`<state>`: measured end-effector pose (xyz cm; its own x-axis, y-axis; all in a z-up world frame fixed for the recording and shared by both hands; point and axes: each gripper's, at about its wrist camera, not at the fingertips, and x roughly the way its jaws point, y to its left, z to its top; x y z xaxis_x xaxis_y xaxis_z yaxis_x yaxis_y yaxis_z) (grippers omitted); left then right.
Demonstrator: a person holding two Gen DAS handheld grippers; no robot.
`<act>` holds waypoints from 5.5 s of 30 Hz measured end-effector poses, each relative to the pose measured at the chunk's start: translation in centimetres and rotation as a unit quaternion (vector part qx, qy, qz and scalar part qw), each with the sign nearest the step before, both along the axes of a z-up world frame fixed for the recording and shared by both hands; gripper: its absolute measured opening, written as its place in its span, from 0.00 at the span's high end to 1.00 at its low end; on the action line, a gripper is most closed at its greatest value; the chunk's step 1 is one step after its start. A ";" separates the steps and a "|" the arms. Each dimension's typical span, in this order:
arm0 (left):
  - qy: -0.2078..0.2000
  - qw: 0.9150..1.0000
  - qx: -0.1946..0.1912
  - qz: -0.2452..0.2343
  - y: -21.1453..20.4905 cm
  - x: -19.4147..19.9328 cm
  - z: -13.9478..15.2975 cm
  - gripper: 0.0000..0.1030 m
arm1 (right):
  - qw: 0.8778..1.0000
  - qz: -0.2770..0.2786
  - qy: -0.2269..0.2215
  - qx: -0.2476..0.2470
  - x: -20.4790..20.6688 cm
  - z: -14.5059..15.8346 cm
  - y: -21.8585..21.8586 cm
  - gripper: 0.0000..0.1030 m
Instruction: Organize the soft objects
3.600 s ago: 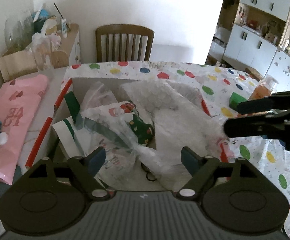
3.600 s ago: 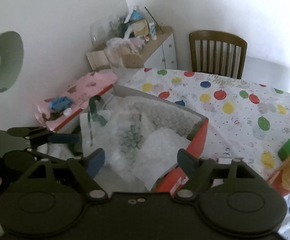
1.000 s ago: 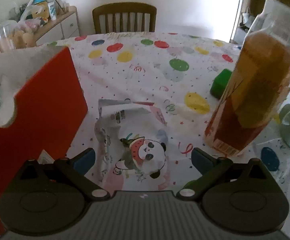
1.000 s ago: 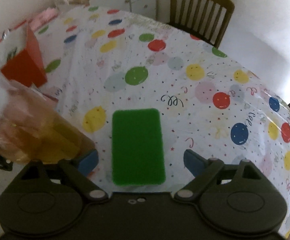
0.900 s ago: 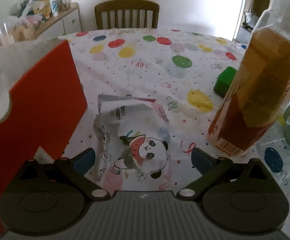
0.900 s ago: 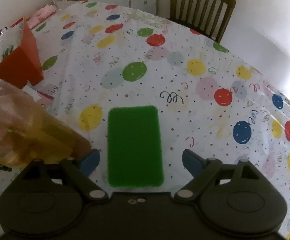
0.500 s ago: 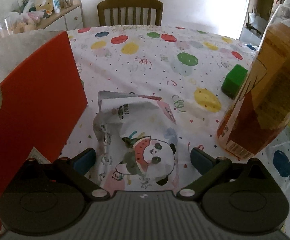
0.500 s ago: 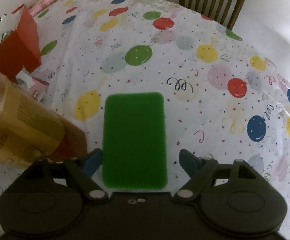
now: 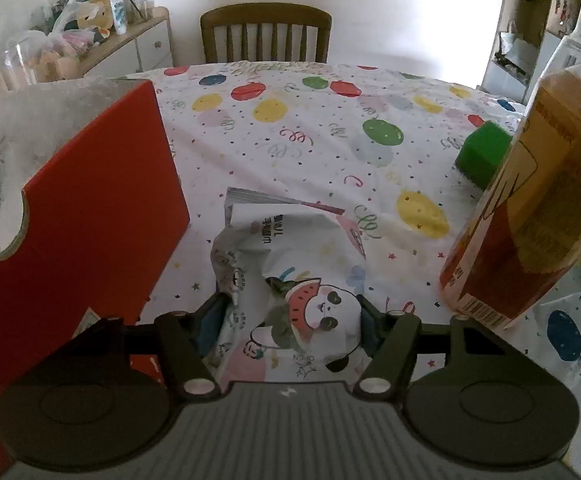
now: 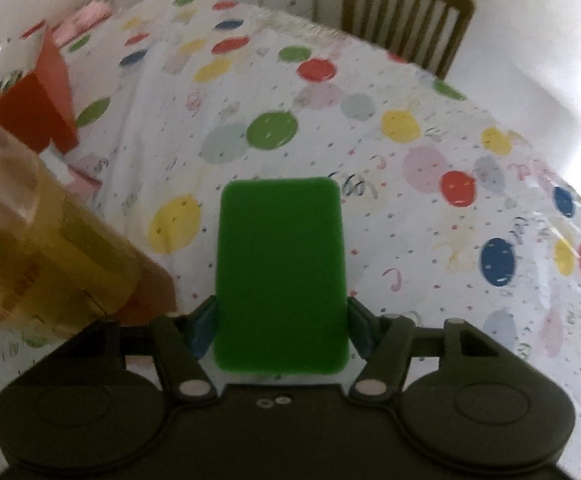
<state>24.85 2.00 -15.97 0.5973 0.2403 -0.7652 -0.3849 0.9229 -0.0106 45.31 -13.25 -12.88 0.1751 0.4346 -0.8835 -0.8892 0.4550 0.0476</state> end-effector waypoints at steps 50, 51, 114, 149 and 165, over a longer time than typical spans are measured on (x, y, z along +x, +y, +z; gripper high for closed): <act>-0.058 0.991 -0.059 -0.105 7.3 -12.5 14.5 0.37 | 0.973 -0.179 -0.026 0.145 -24.7 13.2 0.0 0.38; -0.058 0.991 -0.059 -0.104 7.8 -13.0 14.6 0.37 | 0.973 -0.177 -0.025 0.146 -25.2 13.3 0.8 0.38; 0.047 0.997 -0.004 -0.054 26.9 -10.0 7.3 0.36 | 0.989 -0.130 -0.057 0.049 -26.6 5.6 27.3 0.33; -0.013 0.998 0.019 -0.064 24.3 -15.4 10.5 0.19 | 0.976 -0.126 -0.071 0.162 -28.9 9.4 21.6 0.00; -0.145 0.987 -0.012 -0.065 21.8 -21.0 15.7 0.01 | 0.957 -0.139 -0.095 0.236 -31.2 13.0 16.4 0.00</act>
